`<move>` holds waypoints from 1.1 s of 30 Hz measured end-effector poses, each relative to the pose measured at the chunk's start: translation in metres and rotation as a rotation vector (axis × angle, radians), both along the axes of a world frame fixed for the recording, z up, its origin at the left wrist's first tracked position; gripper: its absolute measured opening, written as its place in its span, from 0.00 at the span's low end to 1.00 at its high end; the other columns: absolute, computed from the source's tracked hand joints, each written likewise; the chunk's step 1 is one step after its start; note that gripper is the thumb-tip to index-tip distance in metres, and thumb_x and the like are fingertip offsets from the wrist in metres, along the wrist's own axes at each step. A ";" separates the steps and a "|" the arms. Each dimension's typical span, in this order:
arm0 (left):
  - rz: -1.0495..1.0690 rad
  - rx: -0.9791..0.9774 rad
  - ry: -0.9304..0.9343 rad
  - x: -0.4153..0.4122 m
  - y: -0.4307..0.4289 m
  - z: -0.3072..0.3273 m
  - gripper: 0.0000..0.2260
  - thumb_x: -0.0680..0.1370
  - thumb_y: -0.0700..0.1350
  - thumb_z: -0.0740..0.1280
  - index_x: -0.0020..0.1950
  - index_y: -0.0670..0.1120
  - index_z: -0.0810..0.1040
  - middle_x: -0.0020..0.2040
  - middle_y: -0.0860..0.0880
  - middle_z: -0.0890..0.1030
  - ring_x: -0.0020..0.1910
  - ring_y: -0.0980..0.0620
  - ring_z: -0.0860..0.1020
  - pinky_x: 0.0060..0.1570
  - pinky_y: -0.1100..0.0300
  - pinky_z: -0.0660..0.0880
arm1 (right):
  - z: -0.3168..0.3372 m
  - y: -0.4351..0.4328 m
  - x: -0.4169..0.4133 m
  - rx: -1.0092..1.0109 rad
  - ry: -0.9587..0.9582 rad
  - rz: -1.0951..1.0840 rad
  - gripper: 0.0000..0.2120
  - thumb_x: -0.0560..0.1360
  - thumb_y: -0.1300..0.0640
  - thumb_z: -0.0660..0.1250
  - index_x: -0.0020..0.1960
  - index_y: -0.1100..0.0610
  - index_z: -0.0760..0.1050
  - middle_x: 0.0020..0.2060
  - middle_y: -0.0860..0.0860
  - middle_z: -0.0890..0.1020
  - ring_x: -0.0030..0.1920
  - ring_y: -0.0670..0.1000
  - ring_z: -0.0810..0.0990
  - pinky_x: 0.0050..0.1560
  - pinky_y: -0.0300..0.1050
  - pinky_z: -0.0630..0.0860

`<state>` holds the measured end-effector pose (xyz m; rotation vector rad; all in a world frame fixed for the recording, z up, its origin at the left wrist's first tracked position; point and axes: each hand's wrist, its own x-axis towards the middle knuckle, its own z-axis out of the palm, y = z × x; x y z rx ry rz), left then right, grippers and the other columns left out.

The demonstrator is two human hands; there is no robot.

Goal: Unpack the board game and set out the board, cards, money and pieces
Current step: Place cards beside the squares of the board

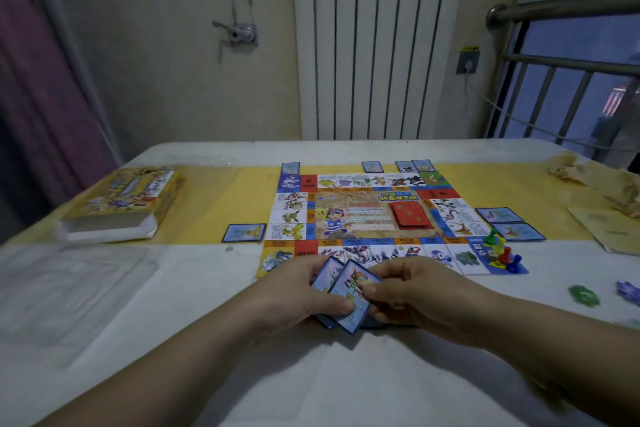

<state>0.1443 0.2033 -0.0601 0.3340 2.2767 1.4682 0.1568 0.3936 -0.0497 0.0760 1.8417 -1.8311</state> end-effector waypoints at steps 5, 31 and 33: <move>0.110 0.106 0.003 0.004 -0.022 0.000 0.14 0.72 0.38 0.72 0.56 0.49 0.79 0.48 0.51 0.85 0.46 0.53 0.83 0.43 0.62 0.78 | 0.006 -0.023 -0.007 -0.006 0.066 0.004 0.07 0.73 0.66 0.69 0.37 0.58 0.79 0.35 0.55 0.83 0.34 0.49 0.80 0.38 0.40 0.78; 0.515 0.345 0.196 -0.080 -0.069 0.031 0.01 0.76 0.39 0.67 0.47 0.43 0.78 0.39 0.46 0.83 0.34 0.55 0.81 0.38 0.64 0.78 | 0.047 -0.090 -0.110 0.022 0.340 0.004 0.09 0.76 0.53 0.67 0.46 0.60 0.79 0.39 0.52 0.78 0.37 0.46 0.74 0.38 0.38 0.72; 0.539 0.372 0.174 -0.093 -0.070 0.034 0.02 0.77 0.39 0.67 0.49 0.43 0.77 0.39 0.46 0.83 0.32 0.56 0.81 0.35 0.65 0.78 | 0.047 -0.086 -0.120 -0.019 0.319 0.015 0.10 0.78 0.55 0.64 0.49 0.60 0.79 0.40 0.51 0.79 0.37 0.45 0.76 0.36 0.35 0.74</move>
